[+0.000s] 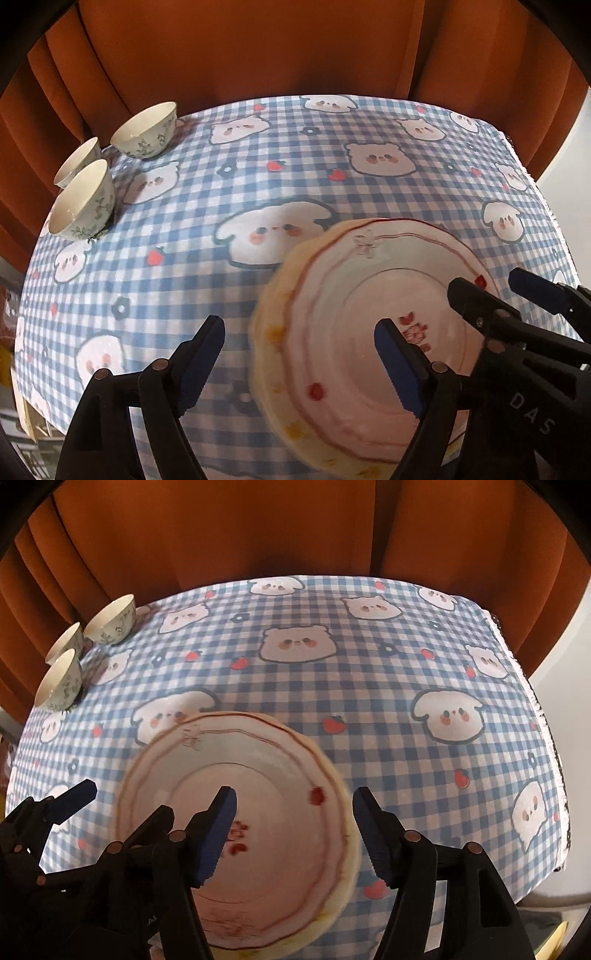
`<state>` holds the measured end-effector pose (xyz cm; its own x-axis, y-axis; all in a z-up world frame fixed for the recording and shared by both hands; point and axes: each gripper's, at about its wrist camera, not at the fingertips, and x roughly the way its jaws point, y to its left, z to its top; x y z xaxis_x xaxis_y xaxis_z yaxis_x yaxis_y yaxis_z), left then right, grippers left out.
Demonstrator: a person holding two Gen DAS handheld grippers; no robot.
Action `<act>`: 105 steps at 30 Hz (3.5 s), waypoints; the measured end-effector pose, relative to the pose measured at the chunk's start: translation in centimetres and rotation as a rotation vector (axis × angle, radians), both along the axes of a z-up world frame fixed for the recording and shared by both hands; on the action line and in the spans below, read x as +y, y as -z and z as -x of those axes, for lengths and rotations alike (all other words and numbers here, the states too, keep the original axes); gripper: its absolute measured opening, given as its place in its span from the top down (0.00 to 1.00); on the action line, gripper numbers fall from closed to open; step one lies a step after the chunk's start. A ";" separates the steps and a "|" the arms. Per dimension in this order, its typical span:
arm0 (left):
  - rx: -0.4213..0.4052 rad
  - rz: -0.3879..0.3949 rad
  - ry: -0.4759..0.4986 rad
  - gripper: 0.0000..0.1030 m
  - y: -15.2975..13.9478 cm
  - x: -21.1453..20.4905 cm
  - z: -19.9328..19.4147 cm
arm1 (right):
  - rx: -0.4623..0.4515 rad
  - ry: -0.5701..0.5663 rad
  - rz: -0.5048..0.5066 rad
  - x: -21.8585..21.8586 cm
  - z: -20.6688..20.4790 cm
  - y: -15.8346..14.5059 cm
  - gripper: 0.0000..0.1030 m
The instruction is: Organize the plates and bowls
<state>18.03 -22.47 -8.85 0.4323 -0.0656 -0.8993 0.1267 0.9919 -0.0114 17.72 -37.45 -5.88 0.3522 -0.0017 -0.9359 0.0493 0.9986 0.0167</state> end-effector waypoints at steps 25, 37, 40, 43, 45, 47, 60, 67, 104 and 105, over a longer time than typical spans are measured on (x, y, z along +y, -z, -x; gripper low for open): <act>-0.084 0.027 0.019 0.18 -2.5 21.7 -4.2 | -0.107 0.048 -0.035 21.2 -3.6 -2.0 0.33; -0.124 0.017 -0.053 0.19 -3.3 28.9 -10.5 | -0.140 0.048 -0.051 29.3 -10.5 -2.9 0.33; -0.117 0.011 -0.064 0.21 -2.6 29.9 -12.4 | -0.133 0.052 -0.051 30.6 -12.3 -2.4 0.33; -0.101 0.005 -0.075 0.25 -1.5 30.8 -14.2 | -0.130 0.054 -0.051 31.6 -13.9 -1.6 0.35; -0.096 -0.003 -0.075 0.29 -0.9 31.1 -15.2 | -0.123 0.056 -0.050 32.2 -15.0 -0.8 0.41; -0.089 -0.005 -0.079 0.32 -0.1 31.4 -16.0 | -0.110 0.059 -0.054 32.6 -15.8 0.0 0.45; -0.022 0.003 -0.087 0.61 3.3 31.7 -18.9 | -0.030 0.059 -0.108 33.1 -19.5 4.2 0.68; -0.016 -0.010 -0.088 0.71 3.8 31.7 -19.0 | -0.004 0.012 -0.126 34.2 -20.1 5.0 0.83; -0.054 0.038 0.008 0.71 -0.2 25.3 -7.3 | -0.040 0.084 -0.079 28.8 -9.4 -1.4 0.83; -0.055 0.039 0.008 0.71 -0.3 25.0 -6.9 | -0.042 0.082 -0.080 28.5 -9.1 -1.5 0.83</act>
